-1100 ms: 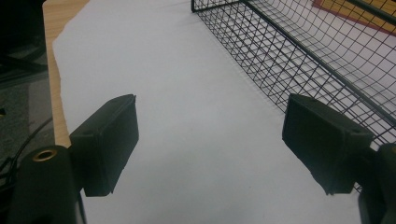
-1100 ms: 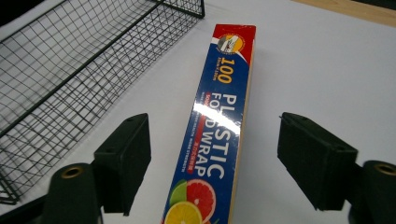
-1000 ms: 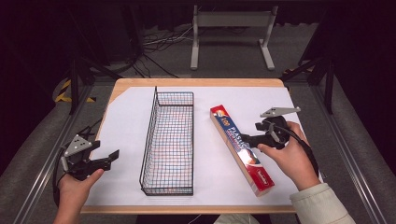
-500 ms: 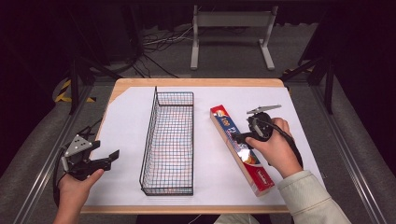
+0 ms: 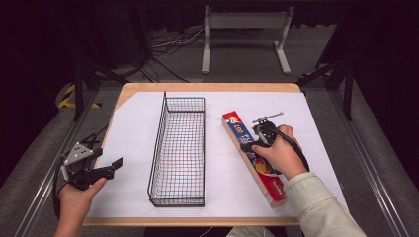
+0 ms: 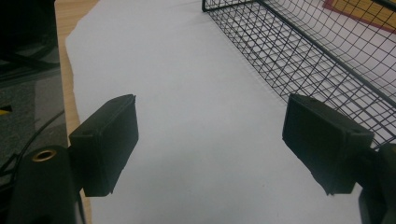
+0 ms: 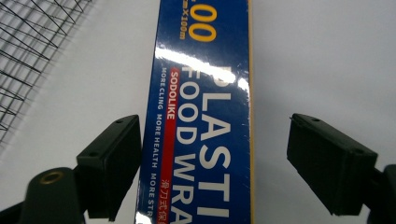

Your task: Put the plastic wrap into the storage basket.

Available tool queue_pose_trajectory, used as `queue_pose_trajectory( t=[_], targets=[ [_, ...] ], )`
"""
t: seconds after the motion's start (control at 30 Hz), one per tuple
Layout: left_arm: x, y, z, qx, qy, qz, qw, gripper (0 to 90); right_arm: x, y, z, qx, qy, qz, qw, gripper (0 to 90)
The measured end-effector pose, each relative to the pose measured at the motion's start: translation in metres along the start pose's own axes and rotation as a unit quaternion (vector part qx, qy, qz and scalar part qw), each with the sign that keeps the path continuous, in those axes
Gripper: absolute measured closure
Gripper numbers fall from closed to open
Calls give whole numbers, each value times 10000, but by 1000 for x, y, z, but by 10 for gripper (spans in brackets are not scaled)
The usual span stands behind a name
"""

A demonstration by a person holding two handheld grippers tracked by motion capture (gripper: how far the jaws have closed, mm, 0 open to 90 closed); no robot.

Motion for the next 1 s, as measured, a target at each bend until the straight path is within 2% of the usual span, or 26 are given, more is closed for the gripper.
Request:
queue_pose_trajectory(
  t=[0.07,0.23,0.33,0.43,0.53,0.7,0.83,1.0],
  targets=[
    [1,1,-1,5,25,2,10000,190,6,4,-3,-31,165,16,9999,182],
    [4,4,-4,-48,61,27,10000,190,14,7,-2,-123,302,24,9995,180],
    [3,4,-4,-43,55,31,10000,190,21,11,-6,-137,647,42,9978,212],
    [4,4,-4,-46,59,25,10000,190,24,12,-8,-177,732,39,9972,212],
    [4,4,-4,-54,74,16,10000,190,28,13,-13,-114,948,-125,9954,238],
    [5,5,-4,-66,73,4,10000,189,29,12,-12,-158,1110,-341,9931,297],
    [6,5,-4,-53,103,-15,9999,188,28,13,-13,-179,1241,-394,9913,353],
    [6,4,-3,-71,72,-44,9999,180,28,14,-12,-195,1369,-467,9893,361]
  ],
)
Point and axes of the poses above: each handheld gripper's, and its own axes: x roughly forward along the jaws, z roughly out of its top, y roughly to its left, the point moved 7 cm from there along x, roughly forward along the jaws, and after that the axes turned 8 degrees about -z, right-handed, at the moved point
